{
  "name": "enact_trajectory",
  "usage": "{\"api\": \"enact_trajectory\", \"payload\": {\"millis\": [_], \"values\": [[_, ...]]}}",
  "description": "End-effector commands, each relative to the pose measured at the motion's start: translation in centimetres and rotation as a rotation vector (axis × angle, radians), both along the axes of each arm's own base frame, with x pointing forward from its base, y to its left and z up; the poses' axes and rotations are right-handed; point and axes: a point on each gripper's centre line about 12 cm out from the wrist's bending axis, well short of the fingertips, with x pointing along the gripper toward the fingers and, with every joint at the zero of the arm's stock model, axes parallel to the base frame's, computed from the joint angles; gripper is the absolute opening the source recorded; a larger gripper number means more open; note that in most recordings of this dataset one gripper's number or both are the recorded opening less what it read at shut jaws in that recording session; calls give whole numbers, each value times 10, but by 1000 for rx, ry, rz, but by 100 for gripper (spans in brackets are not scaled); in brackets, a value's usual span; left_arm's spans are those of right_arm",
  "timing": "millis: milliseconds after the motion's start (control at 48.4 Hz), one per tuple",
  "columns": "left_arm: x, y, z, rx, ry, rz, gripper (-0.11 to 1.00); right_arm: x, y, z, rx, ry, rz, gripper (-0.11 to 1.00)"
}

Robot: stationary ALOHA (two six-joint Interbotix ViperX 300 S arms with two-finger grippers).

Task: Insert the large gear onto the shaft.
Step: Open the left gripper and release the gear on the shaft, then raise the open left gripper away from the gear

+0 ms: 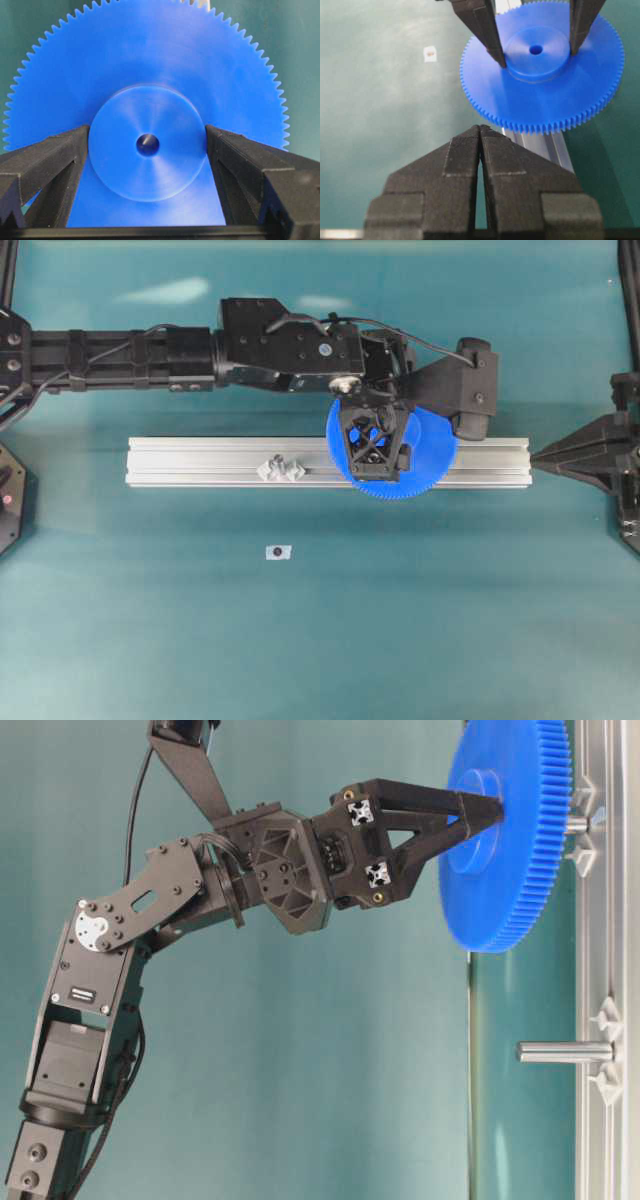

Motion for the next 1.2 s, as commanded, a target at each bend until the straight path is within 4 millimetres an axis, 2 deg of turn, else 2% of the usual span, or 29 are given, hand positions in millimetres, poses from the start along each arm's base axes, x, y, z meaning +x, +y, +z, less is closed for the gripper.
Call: {"api": "enact_trajectory", "payload": {"millis": [0, 351, 764, 1178], "values": [[-5, 0, 39, 12, -79, 1, 89, 2, 0, 5, 6, -13, -5, 7], [-7, -2, 62, 19, -127, -3, 89, 2, 0, 4, 5, -11, -4, 7], [-8, -4, 69, 21, -141, -8, 89, 2, 0, 5, 6, -16, -5, 7], [-8, -4, 66, 21, -137, -8, 89, 1, 0, 5, 5, -14, -4, 7]]}}
